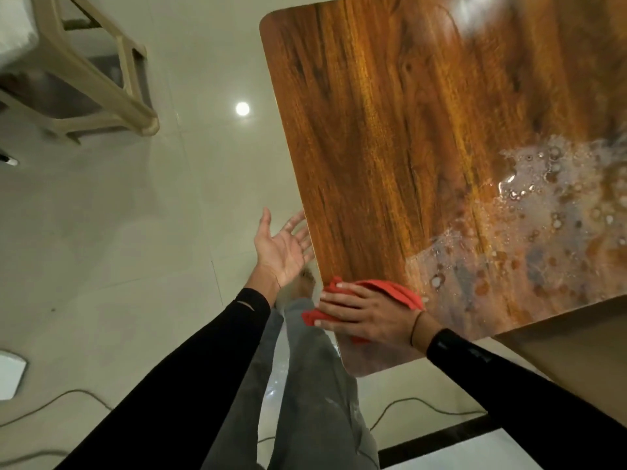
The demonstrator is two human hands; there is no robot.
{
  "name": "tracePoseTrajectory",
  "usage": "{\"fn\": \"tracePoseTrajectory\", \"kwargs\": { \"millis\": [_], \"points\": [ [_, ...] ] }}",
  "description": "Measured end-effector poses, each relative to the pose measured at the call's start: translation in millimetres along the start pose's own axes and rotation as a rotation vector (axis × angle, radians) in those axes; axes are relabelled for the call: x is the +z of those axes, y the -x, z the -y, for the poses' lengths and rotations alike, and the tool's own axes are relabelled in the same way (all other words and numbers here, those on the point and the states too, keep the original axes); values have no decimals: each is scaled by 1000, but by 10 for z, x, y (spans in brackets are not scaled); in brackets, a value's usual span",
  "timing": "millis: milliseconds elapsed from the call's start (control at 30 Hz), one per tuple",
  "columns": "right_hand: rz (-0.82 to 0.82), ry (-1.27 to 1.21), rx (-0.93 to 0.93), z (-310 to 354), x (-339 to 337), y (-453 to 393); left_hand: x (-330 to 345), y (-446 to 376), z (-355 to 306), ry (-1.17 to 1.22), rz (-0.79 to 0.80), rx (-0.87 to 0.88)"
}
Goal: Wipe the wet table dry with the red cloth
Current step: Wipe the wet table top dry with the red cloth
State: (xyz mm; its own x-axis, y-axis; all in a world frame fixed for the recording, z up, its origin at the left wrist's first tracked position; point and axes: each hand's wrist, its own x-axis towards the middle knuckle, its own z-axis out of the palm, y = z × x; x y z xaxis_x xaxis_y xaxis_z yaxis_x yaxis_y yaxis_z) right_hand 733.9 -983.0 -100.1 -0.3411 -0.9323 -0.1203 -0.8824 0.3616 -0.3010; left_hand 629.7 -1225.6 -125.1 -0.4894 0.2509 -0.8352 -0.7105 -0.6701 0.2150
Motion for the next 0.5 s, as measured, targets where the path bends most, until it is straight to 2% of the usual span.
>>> {"fn": "tracePoseTrajectory", "kwargs": {
  "millis": [100,200,300,500],
  "points": [
    [47,20,-20,140,0,105,57,187,300,-38,11,-61],
    [79,19,-71,-66,-67,48,-8,308,554,-14,28,-147],
    [54,-38,22,-390,-168,-57,-200,352,675,27,32,-203],
    [19,-59,119,-973,-380,-430,-406,304,914,53,101,-70]
  ]
}}
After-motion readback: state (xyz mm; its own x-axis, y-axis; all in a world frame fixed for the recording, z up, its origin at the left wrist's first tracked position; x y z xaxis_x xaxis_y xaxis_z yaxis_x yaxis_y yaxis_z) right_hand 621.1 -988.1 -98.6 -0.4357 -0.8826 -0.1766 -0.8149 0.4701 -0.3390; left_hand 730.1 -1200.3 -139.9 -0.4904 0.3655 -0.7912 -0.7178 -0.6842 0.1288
